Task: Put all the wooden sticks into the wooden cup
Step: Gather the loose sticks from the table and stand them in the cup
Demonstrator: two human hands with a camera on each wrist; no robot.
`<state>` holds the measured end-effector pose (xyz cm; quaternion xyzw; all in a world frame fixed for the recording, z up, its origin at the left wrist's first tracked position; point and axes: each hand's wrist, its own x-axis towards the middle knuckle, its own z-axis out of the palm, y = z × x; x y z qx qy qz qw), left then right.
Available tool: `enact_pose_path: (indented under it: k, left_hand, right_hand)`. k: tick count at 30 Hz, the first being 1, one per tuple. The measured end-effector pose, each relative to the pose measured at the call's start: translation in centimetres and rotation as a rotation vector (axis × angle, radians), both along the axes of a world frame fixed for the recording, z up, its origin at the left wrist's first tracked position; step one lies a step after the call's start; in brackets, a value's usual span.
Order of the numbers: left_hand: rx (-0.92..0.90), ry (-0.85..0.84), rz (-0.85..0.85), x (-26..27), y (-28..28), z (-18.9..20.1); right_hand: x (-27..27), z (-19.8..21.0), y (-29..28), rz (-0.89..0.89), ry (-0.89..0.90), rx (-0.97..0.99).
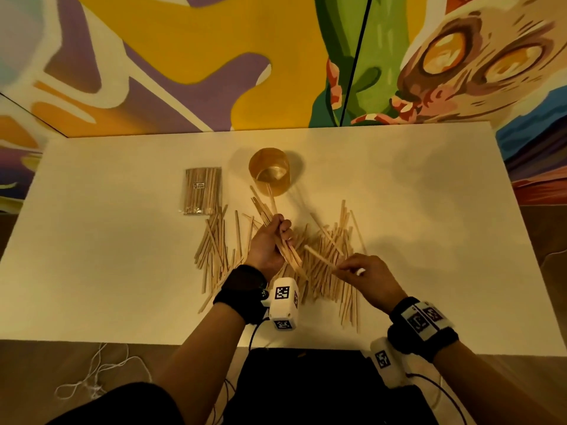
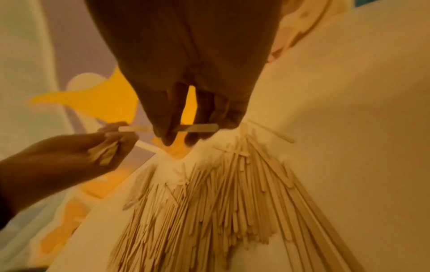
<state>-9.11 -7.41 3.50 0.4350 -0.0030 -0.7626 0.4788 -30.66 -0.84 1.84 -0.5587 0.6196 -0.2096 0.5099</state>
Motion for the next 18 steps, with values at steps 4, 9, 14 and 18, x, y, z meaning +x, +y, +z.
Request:
enact_pose_path:
  k: [4, 9, 14, 18]
  left_hand:
    - [-0.026, -0.136, -0.108, -0.9, 1.7, -0.9]
    - [-0.01, -0.345, -0.241, -3.2, 3.4, -0.9]
    - [-0.022, -0.305, -0.21, -3.9, 3.5, 0.4]
    - [-0.07, -0.396, -0.248, -4.0, 3.6, -0.3]
  right_hand:
    - [0.4, 1.0, -1.1, -0.162, -0.161, 0.036]
    - [4.6, 2.8, -3.3, -0.211, -0.343, 0.06]
    - [6.8, 2.9, -3.5, -0.293, -0.28, 0.031]
    - [6.9, 2.7, -3.0, -0.184, -0.12, -0.047]
